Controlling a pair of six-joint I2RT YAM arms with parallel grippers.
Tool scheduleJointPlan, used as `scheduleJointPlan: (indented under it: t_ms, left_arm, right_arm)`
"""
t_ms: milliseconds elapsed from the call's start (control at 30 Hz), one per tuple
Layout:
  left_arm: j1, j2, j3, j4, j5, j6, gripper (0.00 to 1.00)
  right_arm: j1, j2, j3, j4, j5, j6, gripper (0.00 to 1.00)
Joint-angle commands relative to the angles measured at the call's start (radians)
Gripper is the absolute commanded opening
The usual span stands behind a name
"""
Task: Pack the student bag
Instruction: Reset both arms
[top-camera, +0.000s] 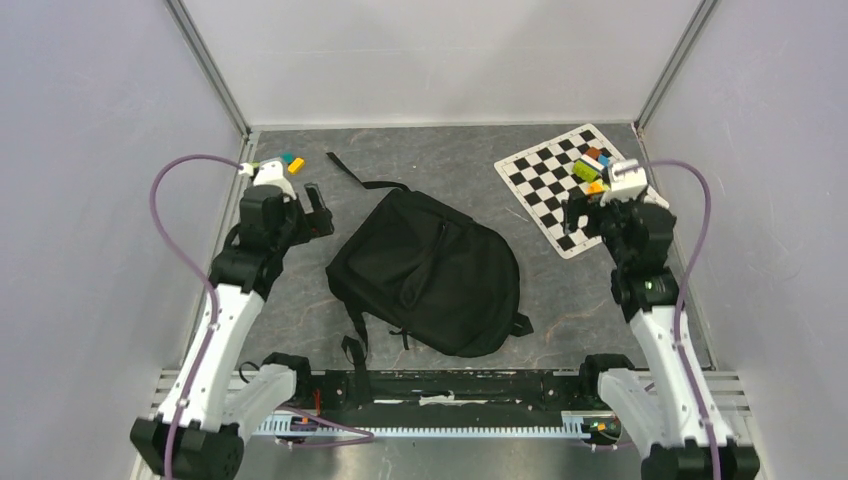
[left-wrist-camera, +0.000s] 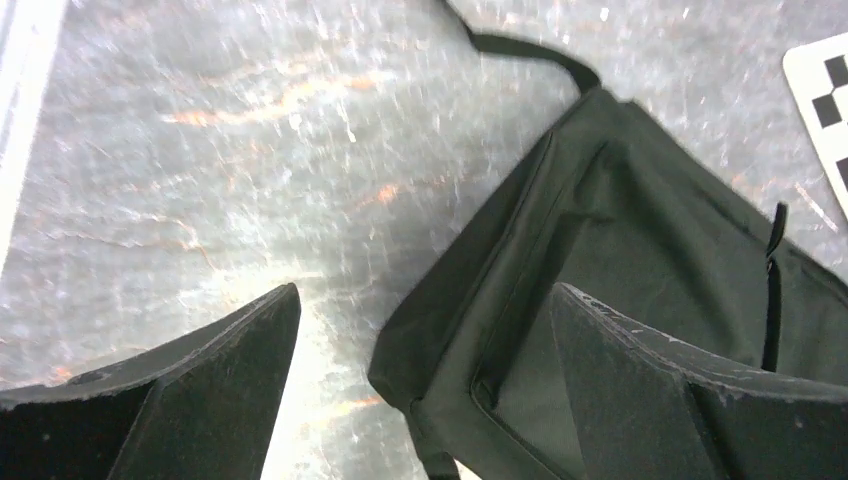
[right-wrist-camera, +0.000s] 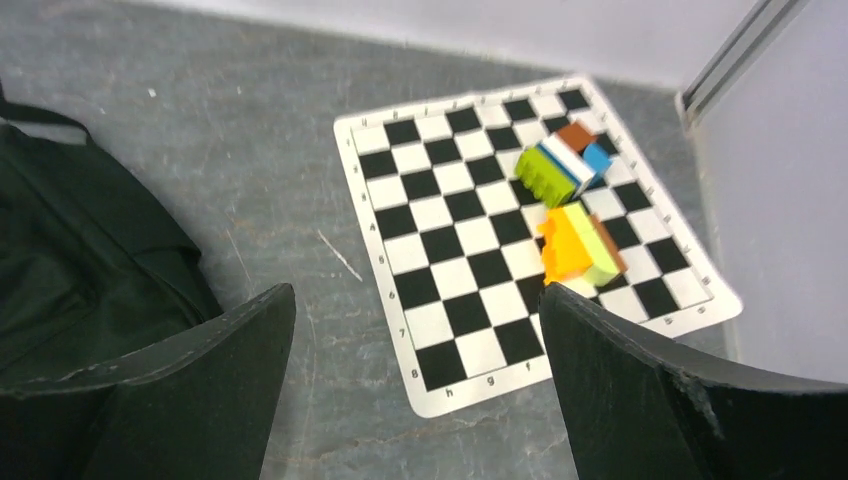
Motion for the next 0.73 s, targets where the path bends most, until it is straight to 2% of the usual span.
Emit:
scheduleJointPlan:
  t_ms: [0,133,267,700]
  left_arm:
    - [0.003,-0.157,-0.021,0.132,-0.162,0.12,1.0]
    - [0.003,-0.279,-0.131,0.223,-0.197,0.157,1.0]
    - [0.003,-0.327,-0.192,0.223,-0.239,0.134,1.0]
    - [0.003,-0.35,-0.196,0.218,-0.235,0.126,1.0]
  right_arm:
    - [0.001,-0.179,-0.148,0.231,0.085,0.013,0.96]
    - [0.001,-0.324,-0.321,0.389,0.141,0.015,0.96]
    - [0.002,-0.386,-0.404,0.431,0.163,0.024,0.96]
    - [0.002,-0.399,-0.414,0.414,0.157,-0.005,0.96]
